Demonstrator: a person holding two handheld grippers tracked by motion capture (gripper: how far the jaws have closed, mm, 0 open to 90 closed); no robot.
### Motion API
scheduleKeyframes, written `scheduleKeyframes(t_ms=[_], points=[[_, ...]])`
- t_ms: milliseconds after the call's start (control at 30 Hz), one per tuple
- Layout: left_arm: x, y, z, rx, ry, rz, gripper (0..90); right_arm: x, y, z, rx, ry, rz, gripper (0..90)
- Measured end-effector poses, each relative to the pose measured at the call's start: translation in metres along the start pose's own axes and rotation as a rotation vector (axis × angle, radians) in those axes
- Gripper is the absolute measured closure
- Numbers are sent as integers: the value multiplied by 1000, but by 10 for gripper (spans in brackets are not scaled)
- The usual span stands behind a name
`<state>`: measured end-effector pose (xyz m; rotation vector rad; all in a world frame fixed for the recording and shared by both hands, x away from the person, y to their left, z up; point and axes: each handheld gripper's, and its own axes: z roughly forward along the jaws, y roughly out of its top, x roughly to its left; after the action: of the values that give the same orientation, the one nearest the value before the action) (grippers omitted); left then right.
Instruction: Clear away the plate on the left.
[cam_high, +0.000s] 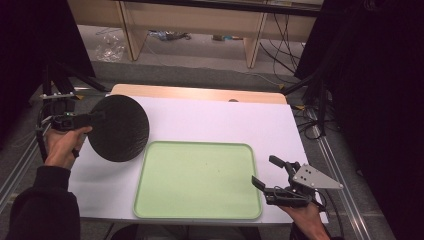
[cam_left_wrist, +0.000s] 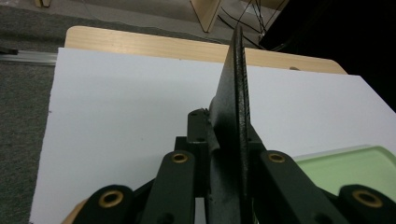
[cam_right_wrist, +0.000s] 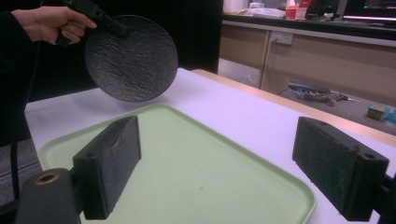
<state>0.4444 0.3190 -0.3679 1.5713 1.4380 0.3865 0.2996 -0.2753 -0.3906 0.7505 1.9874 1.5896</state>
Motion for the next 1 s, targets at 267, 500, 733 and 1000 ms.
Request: scheduleKeyframes(t_ms=[267, 500, 733, 1000], points=[[-16, -9, 0, 11, -33, 33, 848, 1, -1, 0, 4, 9, 27, 160], [-17, -9, 2, -1, -86, -15, 848, 1, -1, 0, 9, 7, 29, 159], [-34, -12, 6, 24, -111, 18, 847, -1, -1, 1, -6, 2, 7, 159], [-62, -15, 15, 40, -203, 31, 847, 0, 0, -1, 27, 11, 23, 160]])
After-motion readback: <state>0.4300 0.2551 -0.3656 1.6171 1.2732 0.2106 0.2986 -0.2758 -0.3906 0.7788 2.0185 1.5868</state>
